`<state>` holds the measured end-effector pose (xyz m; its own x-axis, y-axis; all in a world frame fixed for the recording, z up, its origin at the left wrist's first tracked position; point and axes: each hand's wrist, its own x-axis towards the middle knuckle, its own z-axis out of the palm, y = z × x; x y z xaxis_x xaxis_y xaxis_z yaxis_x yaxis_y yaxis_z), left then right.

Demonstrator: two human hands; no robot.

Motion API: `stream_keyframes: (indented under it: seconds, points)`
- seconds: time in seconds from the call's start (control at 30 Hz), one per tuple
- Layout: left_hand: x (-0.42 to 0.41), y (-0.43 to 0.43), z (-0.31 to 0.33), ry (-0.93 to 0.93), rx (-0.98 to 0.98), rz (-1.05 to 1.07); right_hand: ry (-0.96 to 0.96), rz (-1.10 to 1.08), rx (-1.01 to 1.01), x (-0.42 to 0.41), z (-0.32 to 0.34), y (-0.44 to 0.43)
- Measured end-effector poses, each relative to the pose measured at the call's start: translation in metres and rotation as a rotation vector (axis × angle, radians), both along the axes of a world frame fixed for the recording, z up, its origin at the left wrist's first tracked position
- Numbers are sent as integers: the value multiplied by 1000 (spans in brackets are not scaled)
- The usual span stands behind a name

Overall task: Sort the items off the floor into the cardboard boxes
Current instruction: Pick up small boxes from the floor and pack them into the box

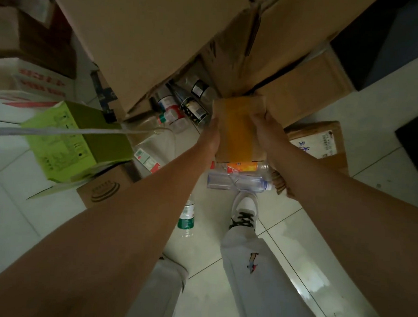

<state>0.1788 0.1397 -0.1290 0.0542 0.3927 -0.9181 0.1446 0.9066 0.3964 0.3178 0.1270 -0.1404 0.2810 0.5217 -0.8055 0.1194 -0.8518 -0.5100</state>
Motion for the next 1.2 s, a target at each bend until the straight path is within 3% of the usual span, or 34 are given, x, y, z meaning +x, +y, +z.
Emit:
stream_keyframes:
  seconds: [0.2, 0.33, 0.43, 0.57, 0.7, 0.83, 1.07, 1.2]
  points:
    - [-12, -29, 52, 22, -11, -15, -19, -171, 34, -5, 55, -43]
    - [-19, -64, 100, 102, 63, -125, -50, -465, -63, -13, 104, -72]
    - [-23, -90, 139, 51, 128, -148, -172, -637, -114, -16, 138, -90]
    - [-24, -117, 191, 23, 220, -258, -254, -666, -171, -17, 184, -118]
    - [-27, -125, 219, -22, 252, -311, -183, -710, -132, -18, 227, -150]
    - [-16, -128, 245, -195, 410, -270, -137, -759, 58, -24, 263, -179]
    - [-5, -135, 310, -372, 432, -205, -275, -807, 451, -21, 329, -198]
    - [-11, -109, 347, -459, 530, -173, -250, -641, 617, -12, 363, -176]
